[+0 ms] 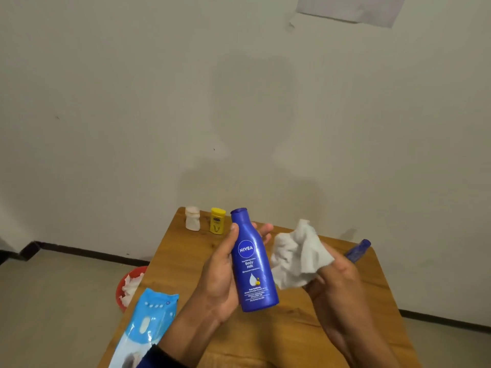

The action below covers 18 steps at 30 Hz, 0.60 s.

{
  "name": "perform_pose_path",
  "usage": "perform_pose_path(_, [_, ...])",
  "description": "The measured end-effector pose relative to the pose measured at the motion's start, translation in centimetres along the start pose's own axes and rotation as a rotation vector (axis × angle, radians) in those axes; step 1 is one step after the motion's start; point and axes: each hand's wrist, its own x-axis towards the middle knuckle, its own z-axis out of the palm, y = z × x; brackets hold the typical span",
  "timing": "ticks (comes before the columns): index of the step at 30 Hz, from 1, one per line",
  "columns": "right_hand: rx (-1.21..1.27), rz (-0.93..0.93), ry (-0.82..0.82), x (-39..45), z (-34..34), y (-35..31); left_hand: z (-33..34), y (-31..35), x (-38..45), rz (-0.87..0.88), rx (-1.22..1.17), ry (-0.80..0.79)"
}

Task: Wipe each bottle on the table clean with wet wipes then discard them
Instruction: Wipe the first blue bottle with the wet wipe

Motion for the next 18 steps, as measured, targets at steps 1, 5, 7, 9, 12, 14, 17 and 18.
perform_pose_path(1, [-0.051,-0.023,-0.043,0.0,1.2,0.0,0.3,-0.5,0.0,-0.012,0.019,0.031])
perform_pose_path(5, [-0.140,-0.044,0.043,-1.4,4.2,3.4,0.8,-1.1,0.7,0.091,0.087,0.099])
perform_pose_path(7, [0.009,0.023,0.159,-2.4,4.1,4.9,0.9,-1.0,1.1,0.163,0.137,0.109])
perform_pose_path(9, [0.066,0.078,0.244,-2.9,2.8,5.7,1.2,-1.4,1.3,0.169,0.227,0.128])
perform_pose_path(12, [-0.153,-0.127,0.301,-2.7,-0.1,4.8,2.2,-2.9,1.7,0.134,0.308,0.136])
perform_pose_path(14, [-0.377,-0.406,0.256,-2.5,-1.7,3.5,2.9,-3.7,1.9,0.080,0.185,0.119])
perform_pose_path(17, [-0.364,-0.415,0.211,-2.8,-4.0,2.7,4.2,-4.7,2.1,0.082,0.020,0.077])
perform_pose_path(18, [-0.228,-0.321,0.213,-2.8,-5.0,2.5,4.7,-4.9,2.2,0.097,-0.010,0.055])
